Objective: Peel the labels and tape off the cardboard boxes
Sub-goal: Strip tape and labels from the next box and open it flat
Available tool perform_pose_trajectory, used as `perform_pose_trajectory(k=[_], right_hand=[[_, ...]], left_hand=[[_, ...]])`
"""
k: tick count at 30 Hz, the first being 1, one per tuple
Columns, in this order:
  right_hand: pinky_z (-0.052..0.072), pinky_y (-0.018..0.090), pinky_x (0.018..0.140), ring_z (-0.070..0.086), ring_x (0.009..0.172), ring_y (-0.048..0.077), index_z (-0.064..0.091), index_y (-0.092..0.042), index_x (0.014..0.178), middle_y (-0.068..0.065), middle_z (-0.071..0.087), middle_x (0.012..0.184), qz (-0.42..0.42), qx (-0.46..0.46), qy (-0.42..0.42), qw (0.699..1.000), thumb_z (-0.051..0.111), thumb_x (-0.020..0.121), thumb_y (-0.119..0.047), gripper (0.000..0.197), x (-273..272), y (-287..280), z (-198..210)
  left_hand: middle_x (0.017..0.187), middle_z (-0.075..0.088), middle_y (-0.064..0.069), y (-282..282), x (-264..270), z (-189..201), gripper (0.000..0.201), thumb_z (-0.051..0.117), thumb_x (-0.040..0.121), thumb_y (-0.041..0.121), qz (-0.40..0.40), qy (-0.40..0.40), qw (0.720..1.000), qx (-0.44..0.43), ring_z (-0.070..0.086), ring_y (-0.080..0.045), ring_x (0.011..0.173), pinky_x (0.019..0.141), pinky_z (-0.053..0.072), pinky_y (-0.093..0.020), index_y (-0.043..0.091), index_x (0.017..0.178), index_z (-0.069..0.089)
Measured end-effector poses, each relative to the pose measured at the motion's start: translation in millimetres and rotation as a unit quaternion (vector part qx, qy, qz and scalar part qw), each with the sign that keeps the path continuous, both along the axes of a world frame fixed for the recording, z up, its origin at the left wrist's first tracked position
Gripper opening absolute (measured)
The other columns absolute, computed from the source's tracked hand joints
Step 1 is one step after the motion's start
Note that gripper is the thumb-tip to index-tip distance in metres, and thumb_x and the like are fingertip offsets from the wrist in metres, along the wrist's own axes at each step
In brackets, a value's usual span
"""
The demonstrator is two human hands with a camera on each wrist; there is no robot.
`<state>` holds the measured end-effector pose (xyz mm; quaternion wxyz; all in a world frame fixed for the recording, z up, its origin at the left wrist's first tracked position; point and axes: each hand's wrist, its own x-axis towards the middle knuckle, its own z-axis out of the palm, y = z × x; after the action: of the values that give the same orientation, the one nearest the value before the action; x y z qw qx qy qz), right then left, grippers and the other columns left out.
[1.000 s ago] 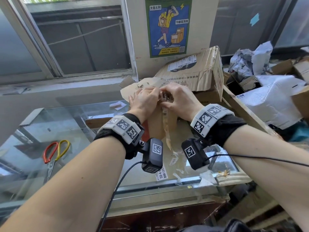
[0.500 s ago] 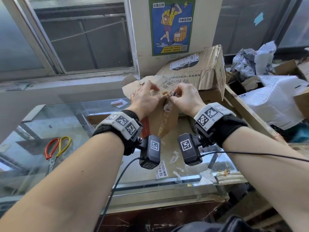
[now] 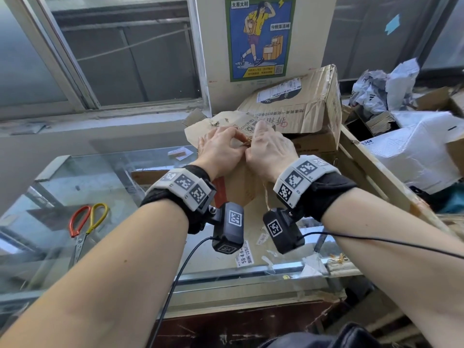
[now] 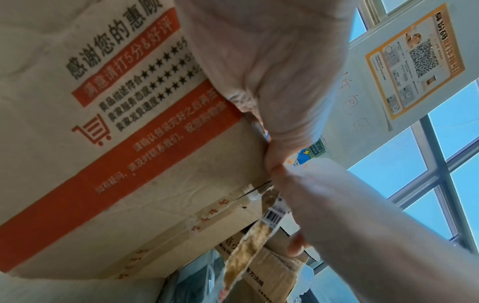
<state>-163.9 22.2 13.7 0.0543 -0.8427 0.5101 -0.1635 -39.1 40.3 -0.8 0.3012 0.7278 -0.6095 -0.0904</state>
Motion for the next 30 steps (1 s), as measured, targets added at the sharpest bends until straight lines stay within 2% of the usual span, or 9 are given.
perform_pose_trajectory(k=[3,5,7,10,14,18,22,24,30], right_hand=[[0.039,0.038,0.084,0.053,0.112,0.035,0.031,-0.006,0.127,0.017,0.051,0.125,0.000,-0.032,0.031,0.999,0.039,0.097,-0.022,0.035,1,-2,-4],[0.036,0.034,0.076,0.058,0.109,0.032,0.028,-0.002,0.131,0.016,0.058,0.120,-0.002,-0.062,0.066,0.996,0.029,0.099,-0.013,0.034,2,-4,-3],[0.034,0.030,0.073,0.060,0.110,0.029,0.024,0.004,0.136,0.014,0.061,0.120,0.004,-0.076,0.102,0.992,0.027,0.098,-0.005,0.040,2,-7,-2],[0.040,0.033,0.077,0.060,0.110,0.029,0.035,0.000,0.130,0.013,0.062,0.118,0.004,-0.058,0.121,0.991,0.029,0.096,-0.002,0.035,0,-8,-3],[0.035,0.033,0.075,0.057,0.109,0.035,0.054,-0.005,0.115,0.017,0.061,0.119,0.012,0.004,0.082,0.997,0.034,0.095,-0.010,0.028,-4,-11,-4],[0.038,0.035,0.078,0.057,0.107,0.037,0.055,-0.006,0.110,0.019,0.061,0.117,0.046,0.077,0.009,0.996,0.034,0.098,-0.018,0.027,-6,-24,-11],[0.037,0.033,0.078,0.056,0.105,0.037,0.055,-0.003,0.102,0.022,0.061,0.114,0.084,0.123,-0.064,0.987,0.035,0.100,-0.017,0.024,-5,-30,-17],[0.035,0.033,0.077,0.055,0.104,0.038,0.055,0.000,0.102,0.023,0.060,0.113,0.089,0.128,-0.081,0.984,0.035,0.100,-0.016,0.025,-4,-34,-22],[0.041,0.041,0.088,0.055,0.104,0.037,0.055,0.002,0.110,0.022,0.060,0.114,0.096,0.140,-0.115,0.979,0.035,0.100,-0.015,0.028,-1,-41,-33]], left_hand=[[0.140,0.049,0.006,-3,2,0,0.008,0.061,0.088,0.041,0.001,0.003,1.000,0.006,0.033,-0.019,0.137,0.116,0.015,-0.043,0.037,0.093,0.056],[0.139,0.050,0.006,-5,3,0,0.009,0.062,0.087,0.042,0.004,0.009,1.000,0.006,0.033,-0.019,0.137,0.116,0.017,-0.044,0.038,0.091,0.056],[0.139,0.050,0.006,-6,4,0,0.010,0.062,0.087,0.043,0.006,0.013,1.000,0.005,0.034,-0.019,0.136,0.115,0.018,-0.044,0.038,0.092,0.055],[0.138,0.050,0.006,-7,5,0,0.013,0.063,0.087,0.046,0.008,0.021,1.000,0.006,0.034,-0.020,0.135,0.114,0.019,-0.043,0.037,0.092,0.054],[0.139,0.049,0.006,-6,8,0,0.015,0.064,0.087,0.043,0.006,0.026,1.000,0.014,0.033,-0.020,0.135,0.114,0.018,-0.040,0.035,0.096,0.055],[0.141,0.047,0.006,-6,13,0,0.013,0.064,0.088,0.038,-0.007,0.048,0.999,0.020,0.029,-0.021,0.137,0.115,0.017,-0.039,0.033,0.098,0.056],[0.141,0.047,0.006,-6,15,1,0.013,0.064,0.088,0.037,-0.005,0.065,0.998,0.021,0.028,-0.020,0.137,0.115,0.017,-0.038,0.033,0.098,0.057],[0.140,0.047,0.006,-7,16,1,0.011,0.064,0.089,0.036,-0.003,0.066,0.998,0.022,0.028,-0.020,0.137,0.115,0.017,-0.038,0.033,0.097,0.057],[0.138,0.050,0.005,-9,19,-1,0.009,0.065,0.088,0.034,-0.006,0.072,0.997,0.012,0.033,-0.019,0.135,0.115,0.020,-0.041,0.033,0.094,0.058]])
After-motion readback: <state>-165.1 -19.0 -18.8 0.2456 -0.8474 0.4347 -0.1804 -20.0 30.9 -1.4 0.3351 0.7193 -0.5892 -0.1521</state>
